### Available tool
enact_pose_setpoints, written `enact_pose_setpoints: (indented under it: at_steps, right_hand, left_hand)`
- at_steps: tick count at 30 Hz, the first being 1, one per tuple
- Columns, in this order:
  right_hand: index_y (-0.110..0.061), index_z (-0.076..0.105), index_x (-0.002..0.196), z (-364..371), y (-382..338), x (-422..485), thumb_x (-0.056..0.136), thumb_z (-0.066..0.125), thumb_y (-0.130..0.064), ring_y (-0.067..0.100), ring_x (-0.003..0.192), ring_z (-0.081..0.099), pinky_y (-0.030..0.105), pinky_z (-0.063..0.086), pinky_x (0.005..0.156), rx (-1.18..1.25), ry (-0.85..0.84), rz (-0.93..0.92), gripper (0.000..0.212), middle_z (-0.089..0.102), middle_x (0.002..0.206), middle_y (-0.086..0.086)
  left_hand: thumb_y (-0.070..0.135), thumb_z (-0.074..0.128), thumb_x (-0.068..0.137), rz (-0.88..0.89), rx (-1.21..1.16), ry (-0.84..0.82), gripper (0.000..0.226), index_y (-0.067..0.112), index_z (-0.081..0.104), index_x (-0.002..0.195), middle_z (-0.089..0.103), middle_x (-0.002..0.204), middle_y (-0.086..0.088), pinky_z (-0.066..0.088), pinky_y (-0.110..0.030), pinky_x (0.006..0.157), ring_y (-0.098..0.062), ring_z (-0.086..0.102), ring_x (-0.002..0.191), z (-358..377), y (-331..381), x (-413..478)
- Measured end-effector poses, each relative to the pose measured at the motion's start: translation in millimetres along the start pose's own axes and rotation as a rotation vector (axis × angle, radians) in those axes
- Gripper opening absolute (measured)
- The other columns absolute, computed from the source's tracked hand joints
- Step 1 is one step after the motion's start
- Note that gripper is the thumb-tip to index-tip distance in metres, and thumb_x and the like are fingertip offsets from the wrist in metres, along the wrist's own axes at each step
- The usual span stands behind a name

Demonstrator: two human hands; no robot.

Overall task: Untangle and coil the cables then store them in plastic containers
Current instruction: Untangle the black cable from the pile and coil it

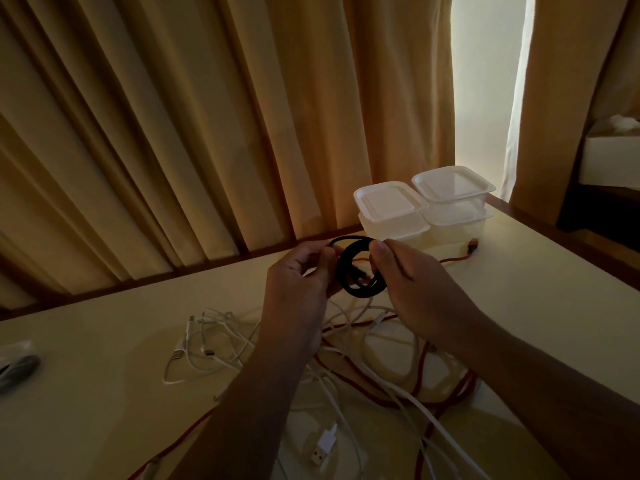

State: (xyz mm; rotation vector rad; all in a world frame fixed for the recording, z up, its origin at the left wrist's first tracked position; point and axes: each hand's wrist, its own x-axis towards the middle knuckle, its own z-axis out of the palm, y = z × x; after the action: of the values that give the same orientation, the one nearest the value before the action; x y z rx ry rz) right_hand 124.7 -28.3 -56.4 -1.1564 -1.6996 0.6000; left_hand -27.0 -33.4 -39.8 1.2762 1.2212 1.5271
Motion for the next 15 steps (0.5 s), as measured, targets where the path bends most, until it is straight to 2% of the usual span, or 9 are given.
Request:
enact_pose_setpoints:
  at_steps: [2, 5, 9, 13, 15]
  right_hand:
    - [-0.025, 0.057, 0.084, 2.2, 0.6, -0.5, 0.106, 0.031, -0.045, 0.006, 0.071, 0.056, 0.019, 0.042, 0.062, -0.007, -0.007, -0.012, 0.04, 0.06, 0.075, -0.005]
    - [-0.024, 0.055, 0.082, 2.5, 2.2, -0.6, 0.104, 0.029, -0.047, 0.011, 0.071, 0.055, 0.031, 0.044, 0.065, -0.01, -0.009, -0.013, 0.041, 0.06, 0.075, -0.002]
    - [-0.023, 0.058, 0.086, 2.7, 3.2, -0.1, 0.104, 0.029, -0.048, 0.01, 0.072, 0.057, 0.03, 0.045, 0.068, -0.017, -0.036, -0.021, 0.043, 0.062, 0.078, -0.002]
    - [-0.025, 0.059, 0.087, 4.4, 2.7, -1.1, 0.105, 0.03, -0.049, 0.011, 0.077, 0.06, 0.033, 0.048, 0.072, 0.02, -0.064, -0.018, 0.041, 0.064, 0.08, -0.002]
    - [-0.028, 0.059, 0.087, 5.6, 2.2, -1.6, 0.103, 0.029, -0.051, 0.008, 0.077, 0.059, 0.029, 0.046, 0.071, 0.022, -0.063, -0.014, 0.041, 0.064, 0.081, -0.004]
  left_hand:
    - [0.008, 0.057, 0.102, -0.043, -0.076, -0.007, 0.019, 0.011, 0.076, 0.096, 0.077, 0.097, -0.009, 0.061, -0.029, 0.073, -0.021, 0.076, 0.088, 0.1, 1.8, 0.8]
    - [0.008, 0.053, 0.104, -0.123, -0.119, -0.027, 0.021, 0.008, 0.073, 0.095, 0.076, 0.086, -0.005, 0.057, -0.024, 0.063, -0.012, 0.073, 0.076, -2.2, 3.7, 1.7]
    - [0.007, 0.048, 0.107, -0.192, -0.132, -0.052, 0.025, 0.01, 0.069, 0.094, 0.073, 0.08, 0.0, 0.055, -0.022, 0.06, -0.008, 0.068, 0.071, -3.1, 3.7, 3.9]
    - [0.01, 0.046, 0.108, -0.207, -0.128, -0.069, 0.028, 0.013, 0.069, 0.092, 0.07, 0.086, -0.004, 0.055, -0.023, 0.06, -0.012, 0.065, 0.075, -4.3, 6.4, 4.8]
    - [0.01, 0.045, 0.108, -0.248, -0.15, -0.124, 0.026, 0.011, 0.069, 0.098, 0.07, 0.089, -0.005, 0.057, -0.026, 0.064, -0.013, 0.065, 0.075, -6.3, 7.3, 5.4]
